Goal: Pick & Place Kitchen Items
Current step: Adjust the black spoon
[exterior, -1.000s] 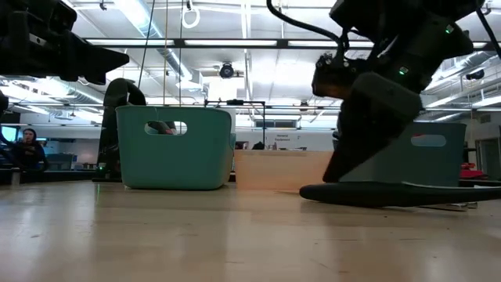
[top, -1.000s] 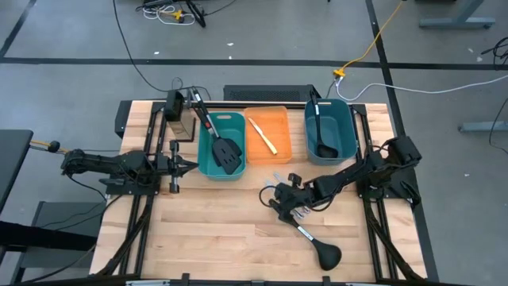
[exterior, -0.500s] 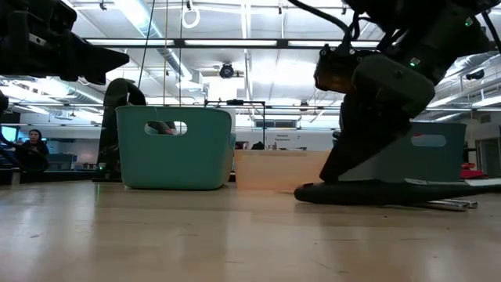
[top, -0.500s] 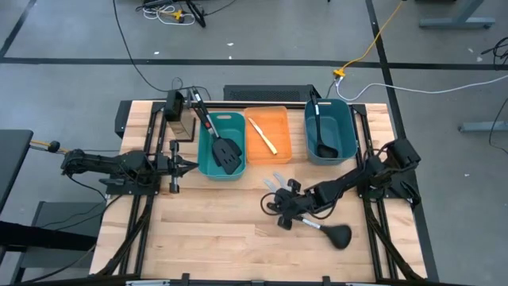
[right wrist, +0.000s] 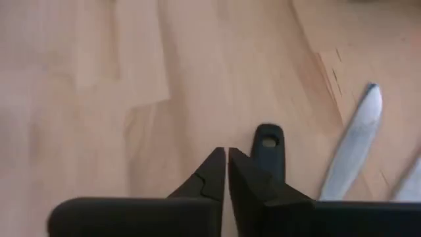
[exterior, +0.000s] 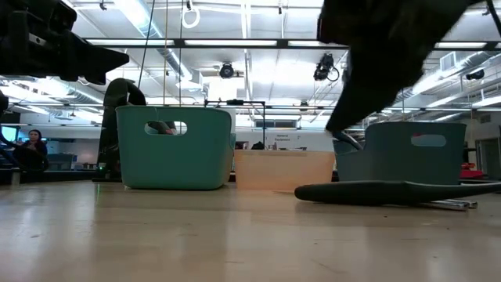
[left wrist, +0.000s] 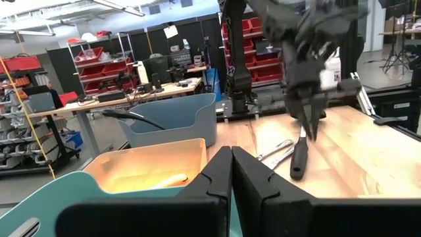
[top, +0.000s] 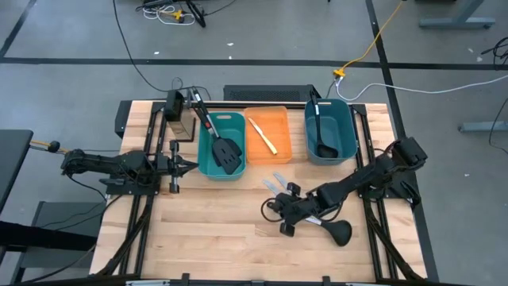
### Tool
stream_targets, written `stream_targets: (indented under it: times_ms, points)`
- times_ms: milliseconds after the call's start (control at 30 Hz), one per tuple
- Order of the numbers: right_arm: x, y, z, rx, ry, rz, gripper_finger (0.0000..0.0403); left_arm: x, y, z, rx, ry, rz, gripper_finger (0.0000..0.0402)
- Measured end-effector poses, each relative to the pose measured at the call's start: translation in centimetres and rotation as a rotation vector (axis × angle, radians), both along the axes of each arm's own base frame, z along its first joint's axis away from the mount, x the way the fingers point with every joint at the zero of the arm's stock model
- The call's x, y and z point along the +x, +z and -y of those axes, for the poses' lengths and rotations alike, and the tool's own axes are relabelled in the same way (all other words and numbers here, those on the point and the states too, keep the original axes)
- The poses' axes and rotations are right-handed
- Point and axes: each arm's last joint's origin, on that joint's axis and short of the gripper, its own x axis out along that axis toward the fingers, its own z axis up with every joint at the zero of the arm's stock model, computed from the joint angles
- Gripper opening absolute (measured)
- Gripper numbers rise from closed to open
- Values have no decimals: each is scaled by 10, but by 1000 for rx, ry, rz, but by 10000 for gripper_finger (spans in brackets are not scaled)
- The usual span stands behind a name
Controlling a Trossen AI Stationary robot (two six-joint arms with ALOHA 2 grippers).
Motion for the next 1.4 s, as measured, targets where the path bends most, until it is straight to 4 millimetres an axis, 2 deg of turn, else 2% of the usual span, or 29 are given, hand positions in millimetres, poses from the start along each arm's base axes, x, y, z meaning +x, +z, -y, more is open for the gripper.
stream_targets:
  times_ms: [133,233,367,433,600,800,1167,1267,1400]
  points:
    - [-5,34,-6,30,-19,-194,81,0,0,0,-6,0,1,16]
    - [-18,51,-9,86,-91,-387,133,0,0,0,-8,0,1,16]
    - [-37,49,-15,137,-163,-576,200,0,0,0,-8,-1,0,16]
    - [-45,42,-19,169,-194,-633,227,0,0,0,-8,0,0,16]
    - [-60,25,-26,125,-253,-658,258,0,0,0,-8,-1,0,16]
    - [-74,-1,-27,131,-270,-700,245,0,0,0,-9,-1,1,16]
    - [-83,-29,-18,133,-270,-678,201,0,0,0,-10,0,1,16]
    - [-84,-34,-18,140,-265,-665,167,0,0,0,-10,-1,1,16]
    - [-79,-34,-21,141,-177,-608,94,0,0,0,-11,0,1,16]
